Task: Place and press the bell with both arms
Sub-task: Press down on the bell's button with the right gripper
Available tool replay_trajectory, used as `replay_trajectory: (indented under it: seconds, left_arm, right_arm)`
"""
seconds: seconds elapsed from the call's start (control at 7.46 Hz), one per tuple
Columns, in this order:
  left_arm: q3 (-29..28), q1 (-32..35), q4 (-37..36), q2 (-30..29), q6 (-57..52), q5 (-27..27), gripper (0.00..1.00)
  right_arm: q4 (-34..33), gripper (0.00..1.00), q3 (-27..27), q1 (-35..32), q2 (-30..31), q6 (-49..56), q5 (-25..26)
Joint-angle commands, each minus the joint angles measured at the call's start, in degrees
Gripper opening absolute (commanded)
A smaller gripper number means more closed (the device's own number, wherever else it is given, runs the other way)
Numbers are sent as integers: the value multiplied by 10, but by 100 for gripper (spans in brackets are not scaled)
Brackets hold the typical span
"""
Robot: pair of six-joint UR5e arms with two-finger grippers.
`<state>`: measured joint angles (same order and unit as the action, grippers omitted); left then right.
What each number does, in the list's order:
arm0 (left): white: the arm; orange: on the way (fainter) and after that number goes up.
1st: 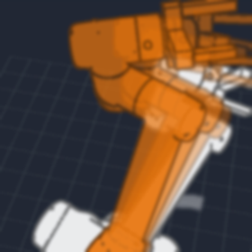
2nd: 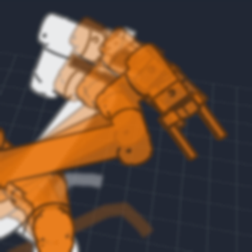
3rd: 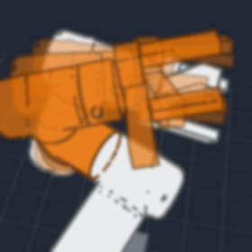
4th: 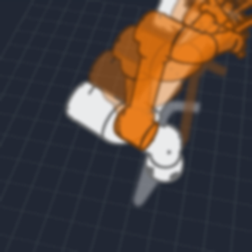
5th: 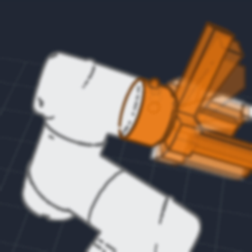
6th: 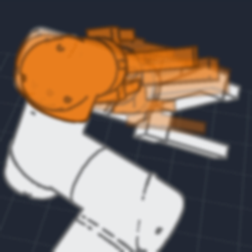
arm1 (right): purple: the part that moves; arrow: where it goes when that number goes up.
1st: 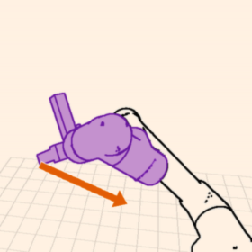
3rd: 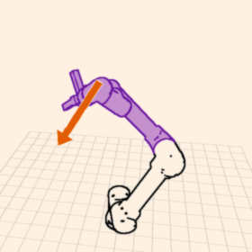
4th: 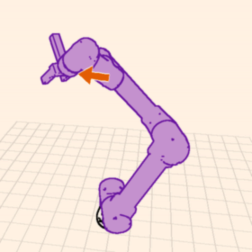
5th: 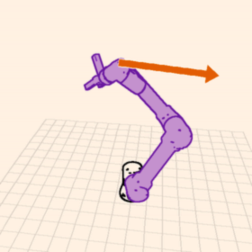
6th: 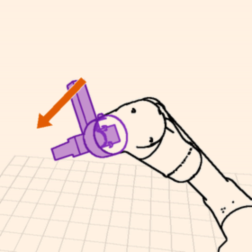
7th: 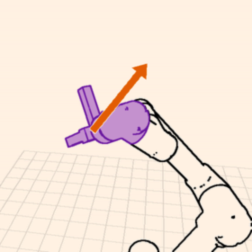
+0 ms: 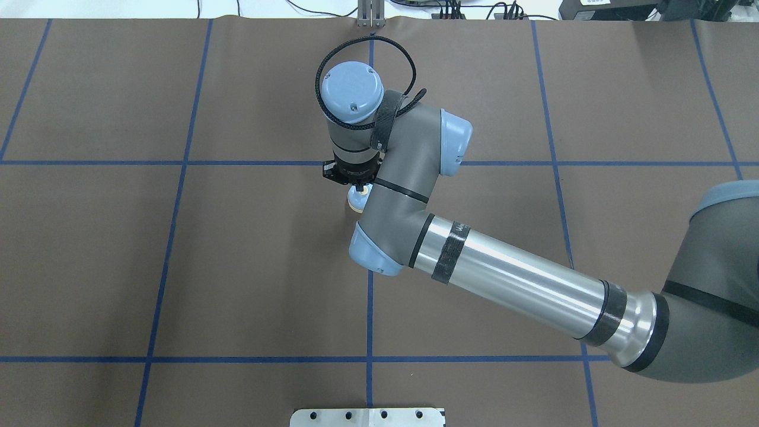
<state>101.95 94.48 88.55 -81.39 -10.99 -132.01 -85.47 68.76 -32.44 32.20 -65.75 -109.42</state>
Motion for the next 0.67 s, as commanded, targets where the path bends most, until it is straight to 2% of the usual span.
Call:
replay_trajectory:
  seconds: [0.0,0.54]
  left_arm:
    - [0,0,0,0,0,0,100]
    - [1,0,0,0,0,0,100]
  right_arm:
    - [-1,0,-1,5,2,-1,1]
    - [-2,0,0,6,1,-1,1]
